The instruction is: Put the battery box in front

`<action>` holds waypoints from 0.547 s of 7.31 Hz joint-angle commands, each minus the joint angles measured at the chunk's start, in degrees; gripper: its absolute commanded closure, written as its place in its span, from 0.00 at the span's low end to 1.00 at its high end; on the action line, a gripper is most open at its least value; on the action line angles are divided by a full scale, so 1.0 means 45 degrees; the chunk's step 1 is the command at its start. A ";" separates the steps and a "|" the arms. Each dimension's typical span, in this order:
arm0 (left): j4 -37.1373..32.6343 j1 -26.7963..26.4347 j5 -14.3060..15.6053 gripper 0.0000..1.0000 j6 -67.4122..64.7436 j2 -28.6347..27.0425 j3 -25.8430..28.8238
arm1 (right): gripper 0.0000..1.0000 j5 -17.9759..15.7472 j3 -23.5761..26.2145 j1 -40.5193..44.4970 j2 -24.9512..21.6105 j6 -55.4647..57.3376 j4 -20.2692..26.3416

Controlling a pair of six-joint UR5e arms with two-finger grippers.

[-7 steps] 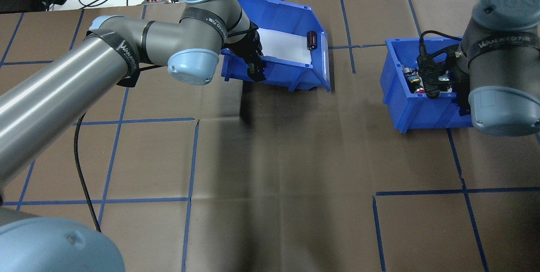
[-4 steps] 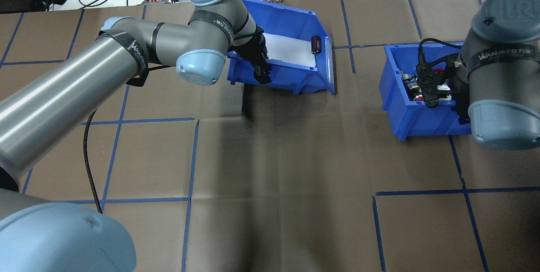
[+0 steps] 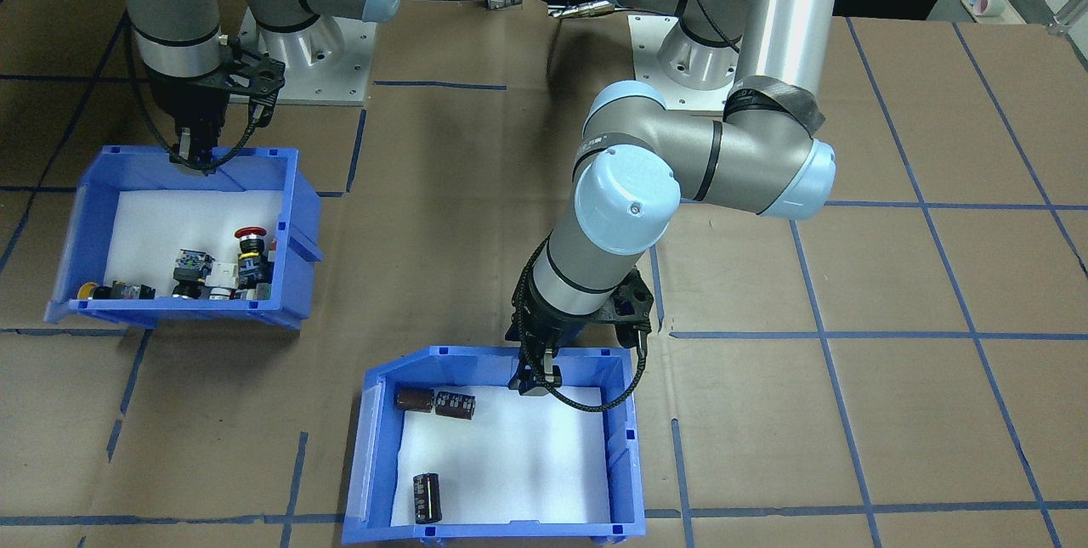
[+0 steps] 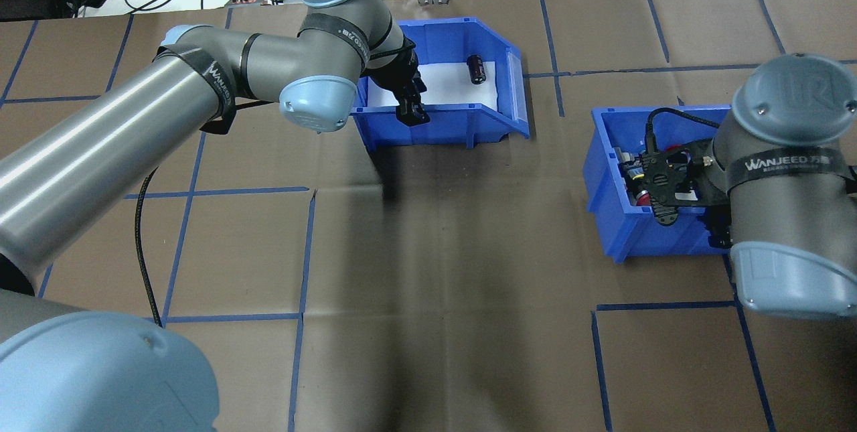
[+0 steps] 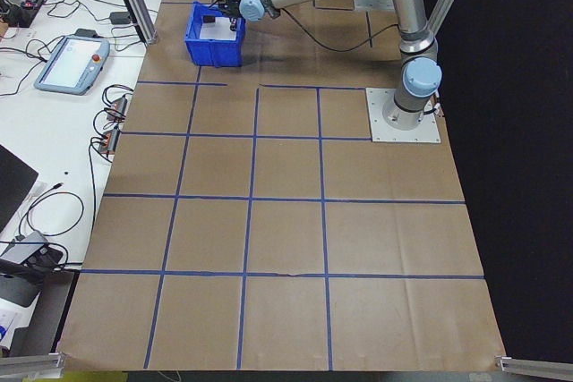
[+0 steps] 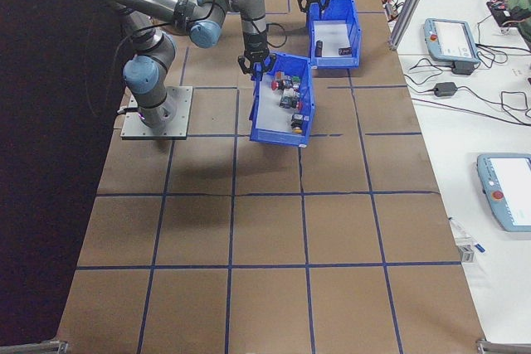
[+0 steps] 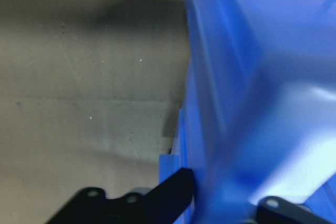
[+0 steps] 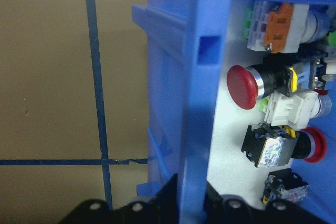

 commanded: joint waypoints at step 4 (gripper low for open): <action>-0.3986 0.0323 0.1040 0.02 0.5849 0.2658 -0.0042 | 0.99 -0.0028 0.0348 0.4914 -0.0147 0.6020 0.0699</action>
